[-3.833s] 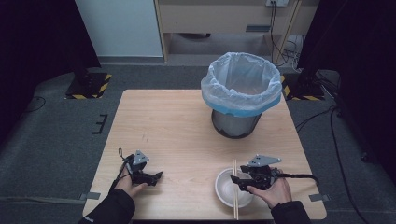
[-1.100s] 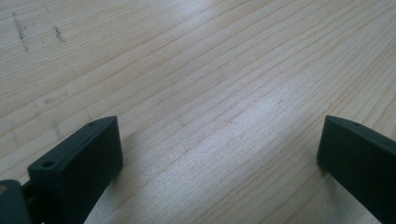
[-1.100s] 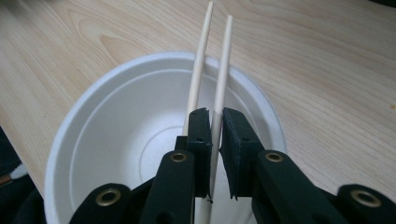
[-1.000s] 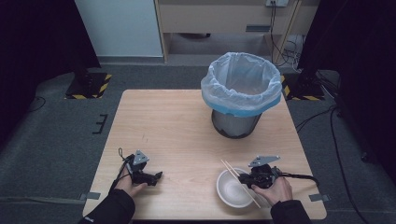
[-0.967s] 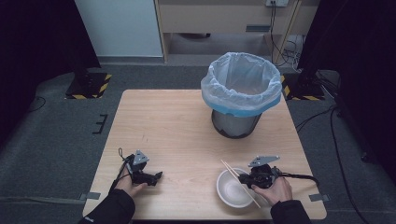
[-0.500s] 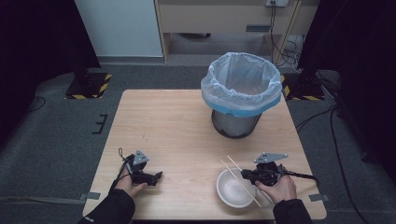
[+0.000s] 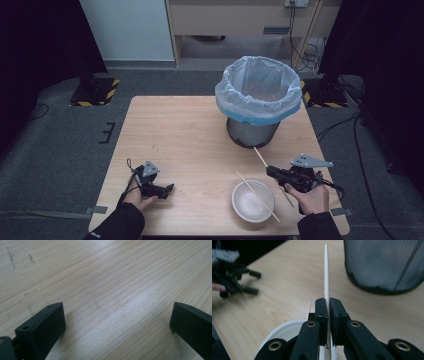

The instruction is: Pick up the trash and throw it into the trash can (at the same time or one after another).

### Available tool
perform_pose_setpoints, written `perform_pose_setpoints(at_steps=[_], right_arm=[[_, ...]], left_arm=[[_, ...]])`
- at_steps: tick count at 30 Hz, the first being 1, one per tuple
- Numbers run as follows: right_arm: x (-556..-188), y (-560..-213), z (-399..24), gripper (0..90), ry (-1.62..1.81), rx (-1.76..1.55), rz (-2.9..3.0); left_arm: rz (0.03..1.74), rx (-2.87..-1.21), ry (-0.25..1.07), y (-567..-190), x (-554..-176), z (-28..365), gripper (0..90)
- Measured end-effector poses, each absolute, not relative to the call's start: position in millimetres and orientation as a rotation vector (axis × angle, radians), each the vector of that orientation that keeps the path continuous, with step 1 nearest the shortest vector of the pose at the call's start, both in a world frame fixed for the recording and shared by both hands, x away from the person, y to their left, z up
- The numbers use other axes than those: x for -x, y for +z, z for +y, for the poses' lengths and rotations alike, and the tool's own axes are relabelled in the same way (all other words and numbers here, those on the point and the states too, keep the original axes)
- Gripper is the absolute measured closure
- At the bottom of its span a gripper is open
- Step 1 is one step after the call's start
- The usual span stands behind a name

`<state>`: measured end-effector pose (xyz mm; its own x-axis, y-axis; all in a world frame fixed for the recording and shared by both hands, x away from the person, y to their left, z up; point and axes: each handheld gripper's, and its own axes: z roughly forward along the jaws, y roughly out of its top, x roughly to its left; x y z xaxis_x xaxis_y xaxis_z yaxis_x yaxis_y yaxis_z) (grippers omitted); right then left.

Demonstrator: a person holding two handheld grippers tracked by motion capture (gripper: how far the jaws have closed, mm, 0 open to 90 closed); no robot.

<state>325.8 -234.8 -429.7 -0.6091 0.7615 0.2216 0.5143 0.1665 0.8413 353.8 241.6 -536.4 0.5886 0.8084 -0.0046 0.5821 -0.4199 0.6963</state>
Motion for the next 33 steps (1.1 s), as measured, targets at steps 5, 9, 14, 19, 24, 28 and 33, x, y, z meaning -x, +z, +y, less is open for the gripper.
perform_pose_setpoints(at_steps=[5,9,14,19,24,28,33], right_arm=[[-326.8,-417.2,-244.2,85.9,1.539,-1.245,2.089],[-326.9,-404.3,-247.6,85.9,1.587,-1.235,2.031],[-331.1,-386.7,-248.4,85.9,1.656,-1.211,1.963],[-342.0,-357.2,-248.3,85.8,1.692,-1.166,1.857],[-351.6,-342.0,-248.2,85.9,1.726,-1.159,1.762],[-359.1,-328.2,-248.2,85.9,1.755,-1.148,1.693],[-370.0,-309.3,-246.5,85.8,1.791,-1.127,1.638]], left_arm=[[1.097,-2.153,0.439,-536.4,-354.3,241.6,0.0],[1.098,-2.153,0.44,-536.5,-355.0,241.2,0.0],[1.097,-2.153,0.439,-536.5,-355.1,241.3,0.0],[1.097,-2.153,0.439,-536.5,-355.1,241.3,0.0],[1.097,-2.154,0.439,-536.5,-355.1,241.3,0.0],[1.096,-2.154,0.439,-536.5,-355.2,241.3,0.0],[1.094,-2.154,0.438,-536.5,-355.3,241.4,0.0]])
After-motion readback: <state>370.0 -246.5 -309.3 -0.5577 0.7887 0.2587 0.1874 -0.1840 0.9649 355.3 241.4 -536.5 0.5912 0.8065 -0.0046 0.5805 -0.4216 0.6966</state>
